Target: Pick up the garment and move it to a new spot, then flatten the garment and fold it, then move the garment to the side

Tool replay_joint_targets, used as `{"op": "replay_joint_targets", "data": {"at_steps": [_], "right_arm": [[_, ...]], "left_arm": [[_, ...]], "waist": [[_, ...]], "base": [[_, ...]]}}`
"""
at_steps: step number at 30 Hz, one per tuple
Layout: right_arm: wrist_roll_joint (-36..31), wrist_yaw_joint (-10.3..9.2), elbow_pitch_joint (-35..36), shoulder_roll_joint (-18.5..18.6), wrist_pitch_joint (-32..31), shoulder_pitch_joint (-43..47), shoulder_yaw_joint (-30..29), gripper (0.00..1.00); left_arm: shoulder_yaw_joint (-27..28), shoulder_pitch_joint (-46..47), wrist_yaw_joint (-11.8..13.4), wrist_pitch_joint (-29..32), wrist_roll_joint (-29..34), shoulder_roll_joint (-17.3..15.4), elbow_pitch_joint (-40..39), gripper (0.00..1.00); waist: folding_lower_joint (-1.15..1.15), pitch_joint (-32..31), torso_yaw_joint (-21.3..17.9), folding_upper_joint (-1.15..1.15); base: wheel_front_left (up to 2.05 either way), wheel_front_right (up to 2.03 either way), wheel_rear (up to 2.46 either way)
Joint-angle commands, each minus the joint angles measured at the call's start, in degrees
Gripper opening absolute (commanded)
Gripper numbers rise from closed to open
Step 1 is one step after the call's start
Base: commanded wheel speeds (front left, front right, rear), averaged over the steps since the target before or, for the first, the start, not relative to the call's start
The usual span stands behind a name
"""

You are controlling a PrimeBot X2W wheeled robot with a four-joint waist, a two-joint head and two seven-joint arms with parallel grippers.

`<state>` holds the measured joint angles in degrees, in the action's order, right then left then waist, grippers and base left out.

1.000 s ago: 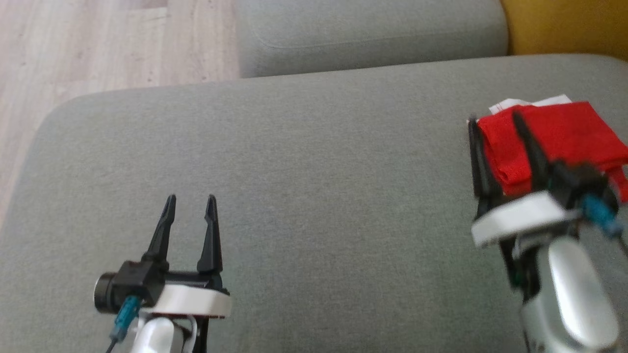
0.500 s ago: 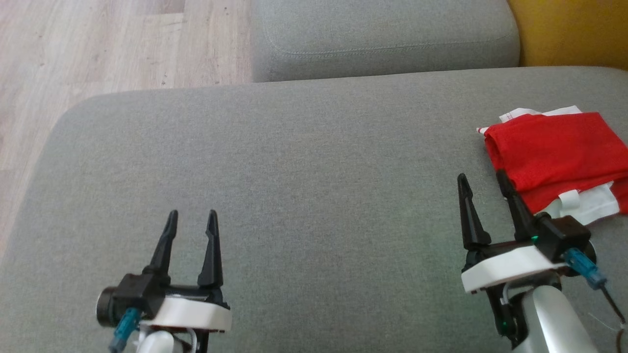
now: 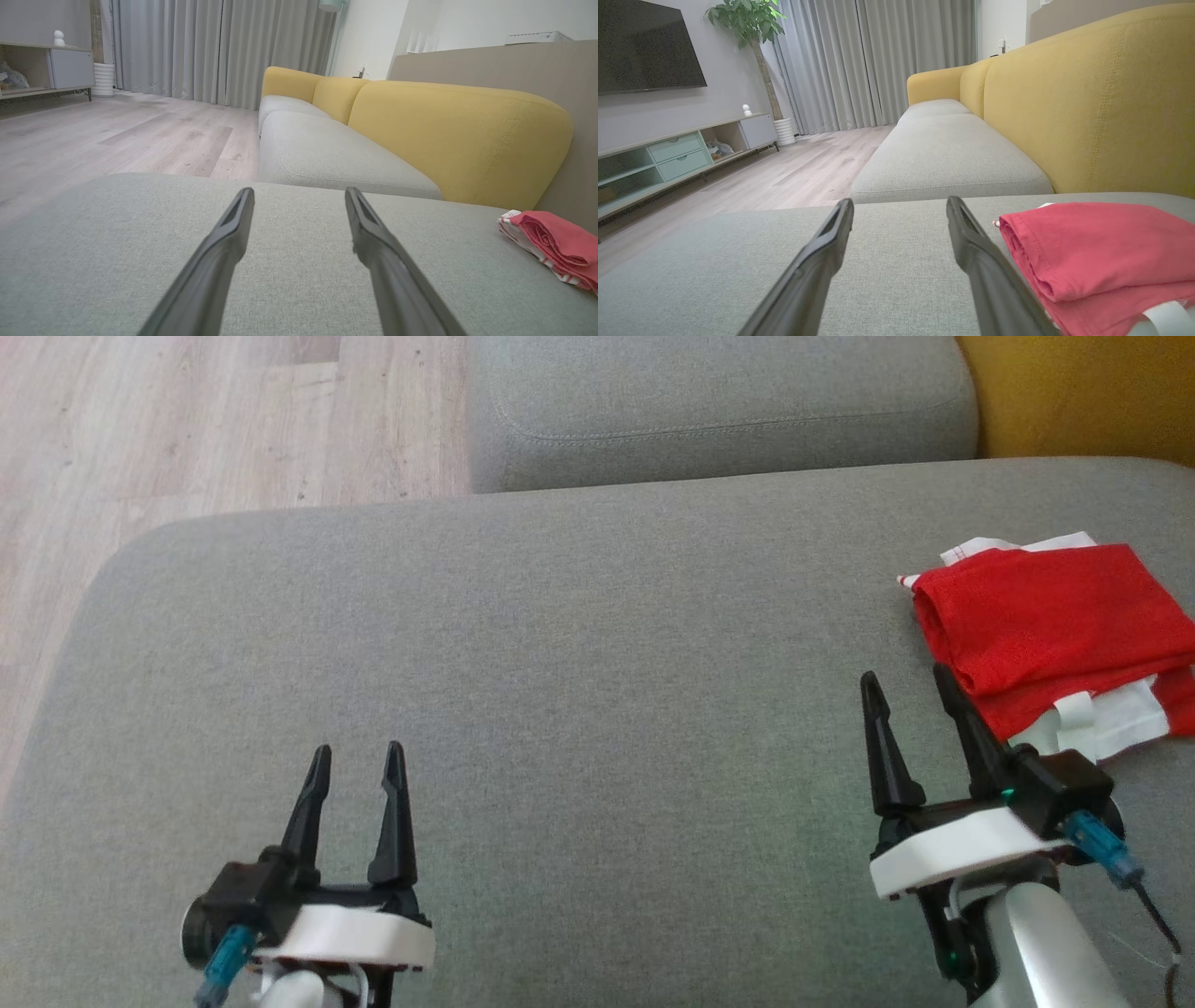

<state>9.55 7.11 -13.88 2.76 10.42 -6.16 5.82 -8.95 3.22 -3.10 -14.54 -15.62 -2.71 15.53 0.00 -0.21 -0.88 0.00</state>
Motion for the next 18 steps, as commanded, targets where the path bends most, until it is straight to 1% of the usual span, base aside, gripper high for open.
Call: {"op": "replay_joint_targets", "data": {"at_steps": [1,6,12,13,15,18], "right_arm": [[0.33,0.37,1.52,0.12,0.68,-1.08,1.65,1.0],[0.52,0.37,1.21,0.12,0.68,-1.22,2.17,1.0],[0.8,0.37,1.35,0.12,0.44,-1.25,2.42,1.0],[0.56,0.0,-0.49,0.0,0.01,0.04,0.98,0.0],[0.64,-0.01,-2.09,-0.03,-0.08,0.35,1.01,0.0],[2.45,0.0,-2.18,-0.01,-0.26,0.66,0.92,0.0]], "left_arm": [[2.34,1.83,-0.1,-0.46,-0.37,-0.18,-1.43,1.0],[2.31,1.98,-0.52,-0.46,-1.31,-0.17,-0.44,1.0],[3.11,2.02,1.12,-0.46,-4.39,-0.17,0.4,1.0],[0.97,0.0,1.1,0.01,-4.4,0.01,2.08,0.0],[1.0,-0.3,1.08,0.25,-4.6,-0.01,3.66,0.0],[1.39,-0.24,0.96,0.78,-6.12,0.0,4.08,0.0]], "waist": [[0.0,0.0,-0.02,0.0],[0.0,0.05,-0.16,0.0],[0.0,-0.02,-0.46,0.0],[0.0,-0.02,-0.46,0.0],[0.0,-0.02,-0.48,0.0],[0.0,-0.01,-0.45,0.0]], "base": [[0.0,0.0,0.0],[0.0,0.0,0.0],[0.0,0.0,0.0],[0.0,0.0,0.0],[0.0,0.0,0.0],[0.0,0.0,0.0]]}}
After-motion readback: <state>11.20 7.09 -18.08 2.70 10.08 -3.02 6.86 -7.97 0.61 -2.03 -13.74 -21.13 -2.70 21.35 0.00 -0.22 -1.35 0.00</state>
